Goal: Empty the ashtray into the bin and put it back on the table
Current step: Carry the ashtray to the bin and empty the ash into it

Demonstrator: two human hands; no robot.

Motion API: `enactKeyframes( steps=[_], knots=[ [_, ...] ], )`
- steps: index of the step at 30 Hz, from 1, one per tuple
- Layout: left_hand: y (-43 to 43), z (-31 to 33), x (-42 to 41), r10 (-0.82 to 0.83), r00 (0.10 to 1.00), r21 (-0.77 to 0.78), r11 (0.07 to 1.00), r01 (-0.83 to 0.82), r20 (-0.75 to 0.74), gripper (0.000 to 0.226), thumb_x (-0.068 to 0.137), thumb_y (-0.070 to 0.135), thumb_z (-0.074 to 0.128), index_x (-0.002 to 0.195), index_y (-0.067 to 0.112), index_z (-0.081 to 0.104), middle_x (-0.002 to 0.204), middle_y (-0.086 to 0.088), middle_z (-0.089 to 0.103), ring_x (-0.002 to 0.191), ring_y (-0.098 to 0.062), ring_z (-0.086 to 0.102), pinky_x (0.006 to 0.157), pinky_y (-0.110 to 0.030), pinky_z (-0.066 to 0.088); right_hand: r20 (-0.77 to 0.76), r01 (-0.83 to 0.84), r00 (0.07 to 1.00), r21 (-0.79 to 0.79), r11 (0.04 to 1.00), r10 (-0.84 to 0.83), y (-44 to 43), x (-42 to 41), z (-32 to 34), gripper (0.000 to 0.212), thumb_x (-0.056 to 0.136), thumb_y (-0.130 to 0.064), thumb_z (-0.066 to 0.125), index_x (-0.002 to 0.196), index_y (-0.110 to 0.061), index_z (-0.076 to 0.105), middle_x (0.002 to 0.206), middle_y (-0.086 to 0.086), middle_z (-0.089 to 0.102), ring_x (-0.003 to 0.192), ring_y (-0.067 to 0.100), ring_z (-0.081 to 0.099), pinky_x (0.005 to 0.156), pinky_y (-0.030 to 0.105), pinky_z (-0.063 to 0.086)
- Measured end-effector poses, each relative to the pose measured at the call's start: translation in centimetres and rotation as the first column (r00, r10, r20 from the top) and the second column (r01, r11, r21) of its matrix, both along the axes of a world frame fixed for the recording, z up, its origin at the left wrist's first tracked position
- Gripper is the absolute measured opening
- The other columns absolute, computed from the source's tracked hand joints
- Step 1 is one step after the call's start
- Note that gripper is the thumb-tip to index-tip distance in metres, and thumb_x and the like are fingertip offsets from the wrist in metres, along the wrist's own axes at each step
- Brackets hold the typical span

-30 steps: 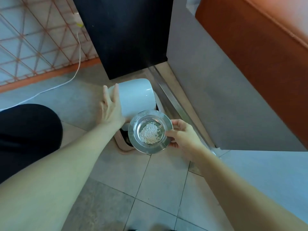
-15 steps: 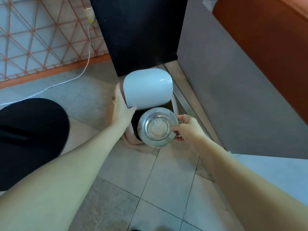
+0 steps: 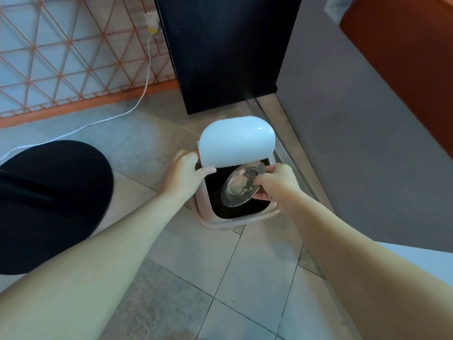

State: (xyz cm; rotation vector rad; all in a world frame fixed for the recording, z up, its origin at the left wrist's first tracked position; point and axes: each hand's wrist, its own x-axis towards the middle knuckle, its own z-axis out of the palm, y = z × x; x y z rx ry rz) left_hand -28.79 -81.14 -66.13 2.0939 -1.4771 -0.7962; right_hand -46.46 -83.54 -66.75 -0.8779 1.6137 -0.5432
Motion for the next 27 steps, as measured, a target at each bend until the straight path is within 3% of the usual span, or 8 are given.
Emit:
enactKeyframes(
  steps=[2, 4, 6, 11, 14, 18, 19, 27],
  knots=[
    [0.0, 0.1, 0.1, -0.022, 1.000, -0.013, 1.000, 0.022, 0.019, 0.030, 0.077, 0.026, 0.067, 0.104, 0.014, 0.065, 0.092, -0.006, 0.048, 0.081, -0.021, 0.046, 0.070, -0.027, 0.033, -0.108, -0.073, 0.992, -0.028, 0.997, 0.070, 0.5, 0.8, -0.6, 0.011, 0.081, -0.001, 0.051, 0.087, -0.004, 0.060, 0.095, 0.015, 0.065, 0.082, 0.029, 0.067, 0.056, 0.035, 0.060],
    [-0.1, 0.0, 0.3, -0.030, 0.999, -0.024, 0.999, 0.031, 0.017, 0.029, 0.077, 0.026, 0.068, 0.103, 0.015, 0.066, 0.088, -0.003, 0.045, 0.079, -0.020, 0.045, 0.066, -0.025, 0.031, -0.261, -0.189, 0.950, -0.049, 0.981, 0.171, 1.1, 1.4, -1.5, 0.020, 0.082, -0.009, 0.050, 0.101, -0.006, 0.054, 0.100, 0.013, 0.063, 0.084, 0.028, 0.066, 0.072, 0.044, 0.059],
    [-0.2, -0.3, 0.4, -0.037, 0.999, -0.040, 0.998, 0.037, 0.010, 0.027, 0.076, 0.025, 0.068, 0.101, 0.015, 0.066, 0.083, 0.001, 0.043, 0.076, -0.019, 0.044, 0.059, -0.016, 0.029, -0.410, -0.345, 0.865, -0.068, 0.936, 0.289, 1.7, 2.1, -2.4, 0.020, 0.084, -0.009, 0.046, 0.103, -0.008, 0.050, 0.096, 0.009, 0.058, 0.082, 0.026, 0.058, 0.071, 0.039, 0.051],
    [-0.5, -0.7, 0.7, -0.068, 0.997, -0.091, 0.993, 0.071, 0.032, 0.026, 0.076, 0.027, 0.069, 0.100, 0.016, 0.066, 0.087, 0.000, 0.045, 0.075, -0.015, 0.043, 0.056, 0.004, 0.029, -0.744, -0.784, 0.427, -0.022, 0.620, 0.513, 2.0, 3.3, -3.5, 0.030, 0.079, 0.001, 0.048, 0.108, -0.008, 0.047, 0.097, 0.012, 0.060, 0.079, 0.028, 0.047, 0.062, 0.035, 0.040],
    [-0.6, -0.8, 0.9, -0.077, 0.996, -0.097, 0.992, 0.080, 0.035, 0.026, 0.077, 0.028, 0.068, 0.100, 0.017, 0.066, 0.080, 0.006, 0.041, 0.066, -0.006, 0.042, 0.056, 0.005, 0.030, -0.772, -0.855, 0.315, 0.022, 0.518, 0.552, 1.8, 3.4, -3.9, 0.029, 0.078, 0.001, 0.050, 0.106, -0.006, 0.054, 0.105, 0.013, 0.058, 0.088, 0.031, 0.052, 0.064, 0.033, 0.035],
    [-0.7, -0.8, 1.0, -0.091, 0.993, -0.086, 0.991, 0.098, 0.077, 0.027, 0.076, 0.031, 0.067, 0.100, 0.018, 0.066, 0.087, 0.002, 0.044, 0.074, -0.013, 0.042, 0.054, -0.007, 0.030, -0.730, -0.831, 0.350, 0.047, 0.554, 0.587, 0.9, 2.9, -4.1, 0.027, 0.087, -0.005, 0.043, 0.107, -0.010, 0.060, 0.107, 0.012, 0.058, 0.106, 0.033, 0.055, 0.071, 0.029, 0.033],
    [-0.7, -0.8, 1.0, -0.097, 0.993, -0.087, 0.991, 0.103, 0.074, 0.027, 0.076, 0.031, 0.067, 0.100, 0.018, 0.066, 0.088, 0.002, 0.044, 0.075, -0.013, 0.042, 0.056, -0.004, 0.030, -0.736, -0.820, 0.381, 0.011, 0.572, 0.559, 0.7, 2.8, -4.0, 0.027, 0.086, -0.004, 0.044, 0.106, -0.010, 0.060, 0.109, 0.012, 0.059, 0.106, 0.033, 0.055, 0.071, 0.029, 0.033],
    [-0.8, -0.7, 1.2, -0.103, 0.992, -0.095, 0.989, 0.109, 0.074, 0.026, 0.076, 0.032, 0.068, 0.099, 0.019, 0.067, 0.070, 0.015, 0.033, 0.060, 0.004, 0.036, 0.058, 0.009, 0.027, -0.765, -0.875, 0.263, 0.068, 0.479, 0.588, 0.7, 1.8, -4.1, 0.027, 0.082, 0.000, 0.047, 0.101, -0.013, 0.062, 0.110, 0.010, 0.061, 0.100, 0.033, 0.052, 0.082, 0.030, 0.036]
  ],
)
